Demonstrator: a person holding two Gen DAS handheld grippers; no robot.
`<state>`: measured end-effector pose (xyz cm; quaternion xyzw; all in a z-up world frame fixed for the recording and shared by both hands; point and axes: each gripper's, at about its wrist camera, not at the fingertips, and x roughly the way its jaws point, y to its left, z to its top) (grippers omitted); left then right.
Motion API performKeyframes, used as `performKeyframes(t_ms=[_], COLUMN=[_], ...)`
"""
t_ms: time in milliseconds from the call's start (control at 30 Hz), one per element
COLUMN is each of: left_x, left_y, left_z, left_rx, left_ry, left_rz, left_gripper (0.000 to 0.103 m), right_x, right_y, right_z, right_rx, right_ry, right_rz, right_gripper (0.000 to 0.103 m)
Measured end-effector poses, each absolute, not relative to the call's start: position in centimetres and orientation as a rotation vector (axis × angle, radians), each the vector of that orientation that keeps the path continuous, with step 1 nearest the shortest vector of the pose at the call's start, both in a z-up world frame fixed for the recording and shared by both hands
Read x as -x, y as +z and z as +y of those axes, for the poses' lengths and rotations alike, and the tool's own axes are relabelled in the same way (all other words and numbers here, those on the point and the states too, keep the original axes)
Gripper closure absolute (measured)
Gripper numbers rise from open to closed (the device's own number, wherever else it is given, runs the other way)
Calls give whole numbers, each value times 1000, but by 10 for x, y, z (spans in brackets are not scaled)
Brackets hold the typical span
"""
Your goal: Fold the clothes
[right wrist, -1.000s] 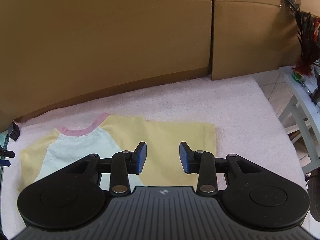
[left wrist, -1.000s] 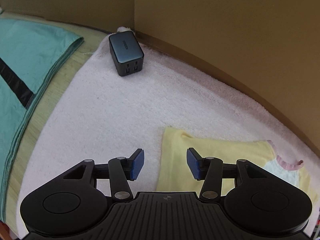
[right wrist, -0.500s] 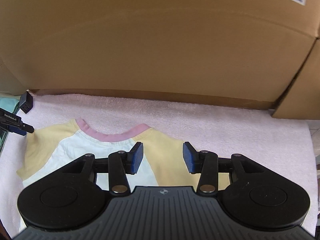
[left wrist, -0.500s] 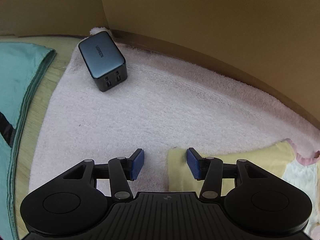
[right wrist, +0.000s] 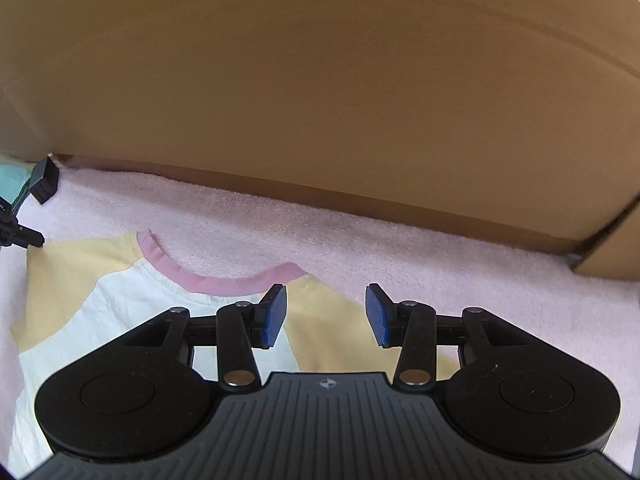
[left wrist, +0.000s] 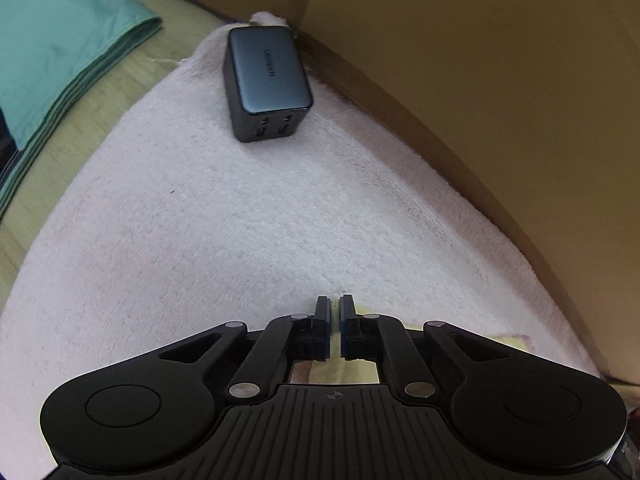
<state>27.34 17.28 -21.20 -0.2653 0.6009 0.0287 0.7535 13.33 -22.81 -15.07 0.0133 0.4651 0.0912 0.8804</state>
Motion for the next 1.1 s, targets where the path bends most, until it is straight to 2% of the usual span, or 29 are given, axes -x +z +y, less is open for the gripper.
performKeyframes(t_ms=[100,133,167,300,367,433,533,633,700,767,800,967,1100], left_x=[-272,-272,-271,-270,-270,-271,-264,-264,-263,-262,-261,-260,-261], left_y=[-211,-209,-204,-183,-177,-171,-164,-165,-168,-171,-172,-194,-211], left_z=[175,174,174,173,166,158,140,114,98,85,78,67,73], left_rx=[606,603,593,542,507,471,422,367,334,303,282,179,147], left_ry=[65,63,73,105,82,57,20,-12,-31,-55,-66,-51,-21], left_rz=[1291,1281,1257,1174,1172,1173,1161,1167,1176,1181,1182,1217,1236], left_gripper=[99,93,76,70,68,68,65,61,61,60,56,54,55], right_x=[-144,-148,-151,-159,-161,-161,-161,-164,-164,-162,-158,-118,-78], right_y=[-159,-162,-165,-174,-174,-168,-164,-175,-178,-172,-166,-141,-147], right_z=[-224,-223,-221,-212,-208,-206,-203,-198,-197,-205,-213,-270,-338], right_rx=[-22,-20,-19,35,70,100,130,146,143,90,50,-111,-330], right_ry=[218,233,249,280,288,253,193,173,167,126,98,-77,-229], right_rz=[983,990,997,1021,1014,978,931,938,919,916,901,858,922], right_gripper=[55,55,55,56,85,93,94,94,88,62,60,60,60])
